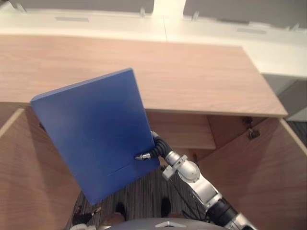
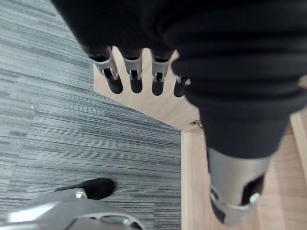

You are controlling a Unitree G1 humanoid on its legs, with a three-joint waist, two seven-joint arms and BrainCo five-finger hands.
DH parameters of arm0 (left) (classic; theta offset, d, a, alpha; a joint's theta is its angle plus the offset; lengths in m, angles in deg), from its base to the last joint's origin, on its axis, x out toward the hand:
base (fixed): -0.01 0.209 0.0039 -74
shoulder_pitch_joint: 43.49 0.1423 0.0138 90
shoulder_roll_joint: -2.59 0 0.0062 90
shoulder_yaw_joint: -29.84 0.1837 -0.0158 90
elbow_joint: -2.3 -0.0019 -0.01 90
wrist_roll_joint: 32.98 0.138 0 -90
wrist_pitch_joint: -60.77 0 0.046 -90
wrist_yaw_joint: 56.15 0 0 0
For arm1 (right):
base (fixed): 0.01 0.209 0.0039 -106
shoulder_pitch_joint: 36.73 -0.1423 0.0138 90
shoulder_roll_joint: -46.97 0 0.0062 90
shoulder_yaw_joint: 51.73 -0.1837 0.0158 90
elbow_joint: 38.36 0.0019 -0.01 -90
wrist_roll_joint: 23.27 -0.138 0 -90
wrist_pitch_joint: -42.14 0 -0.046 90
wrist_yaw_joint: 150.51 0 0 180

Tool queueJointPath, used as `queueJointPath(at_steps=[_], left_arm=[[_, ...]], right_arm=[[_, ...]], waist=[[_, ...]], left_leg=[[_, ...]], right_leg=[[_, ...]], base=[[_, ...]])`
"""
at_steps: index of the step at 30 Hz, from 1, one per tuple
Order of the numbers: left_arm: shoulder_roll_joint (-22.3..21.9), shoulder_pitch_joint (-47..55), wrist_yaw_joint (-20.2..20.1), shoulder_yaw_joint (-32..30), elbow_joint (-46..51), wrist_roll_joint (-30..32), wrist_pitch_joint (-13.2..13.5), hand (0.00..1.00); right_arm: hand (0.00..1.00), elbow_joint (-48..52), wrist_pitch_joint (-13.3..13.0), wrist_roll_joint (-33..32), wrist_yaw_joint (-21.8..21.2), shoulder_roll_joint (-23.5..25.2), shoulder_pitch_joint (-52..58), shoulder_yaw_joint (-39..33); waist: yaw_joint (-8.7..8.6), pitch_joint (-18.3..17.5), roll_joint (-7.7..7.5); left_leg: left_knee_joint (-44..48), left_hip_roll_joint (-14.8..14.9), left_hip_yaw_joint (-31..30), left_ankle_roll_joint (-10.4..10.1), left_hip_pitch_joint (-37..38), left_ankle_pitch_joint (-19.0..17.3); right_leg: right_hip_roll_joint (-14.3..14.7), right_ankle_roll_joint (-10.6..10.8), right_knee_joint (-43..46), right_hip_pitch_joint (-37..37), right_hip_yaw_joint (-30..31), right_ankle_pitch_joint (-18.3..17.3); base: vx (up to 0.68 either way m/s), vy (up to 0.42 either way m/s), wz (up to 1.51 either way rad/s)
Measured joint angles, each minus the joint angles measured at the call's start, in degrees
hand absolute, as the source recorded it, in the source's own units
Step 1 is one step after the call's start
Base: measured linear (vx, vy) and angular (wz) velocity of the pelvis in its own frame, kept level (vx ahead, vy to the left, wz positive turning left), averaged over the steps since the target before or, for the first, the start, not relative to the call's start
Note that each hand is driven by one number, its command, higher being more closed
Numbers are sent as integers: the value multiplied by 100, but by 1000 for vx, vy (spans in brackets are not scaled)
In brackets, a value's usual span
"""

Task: Walk over to the cabinet, pick up the folder, carry it to the office cabinet, place the folder inside the office cabinet, then close the office cabinet door

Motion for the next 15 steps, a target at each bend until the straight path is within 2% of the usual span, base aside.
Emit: queueJointPath(at_steps=[2,4,9,13,14,15], left_arm=[[11,-327,0,126,4,0,8,0],[57,-598,0,173,6,-1,25,0],[278,-1159,6,287,121,-59,115,0],[342,-1421,17,401,199,-175,120,0],[314,-1399,22,468,556,-179,96,0],[299,-1174,31,700,1407,-180,93,0]], right_arm=[[100,-39,0,264,4,-225,-382,146],[100,-280,1,476,6,-306,-776,263],[100,-659,9,915,167,-502,-1399,251],[100,-661,12,1279,410,-636,-1608,216],[100,-643,12,1397,486,-636,-1599,163],[100,-617,12,1459,518,-625,-1560,70]], waist=[[-8,402,246],[-14,729,384],[-13,1313,430],[-4,1406,476],[23,1464,491],[61,1559,519]], left_leg=[[1174,289,-45,50,-867,-443],[1704,469,-79,66,-1331,-603],[2344,651,-91,63,-2256,-716],[2738,757,-85,78,-2920,-797],[2850,777,-101,83,-3072,-809],[2965,794,-128,86,-3193,-820]], right_leg=[[129,-1,288,-474,2,9],[232,-11,533,-821,16,6],[308,-30,1152,-1778,103,-20],[311,-58,1665,-2509,141,-95],[304,-61,1862,-2701,139,-158],[283,-109,2098,-2870,133,-283]], base=[[-155,-42,-6],[-189,-24,-12],[-191,-20,-10],[-172,5,-8],[-109,-27,3],[-116,-33,6]])
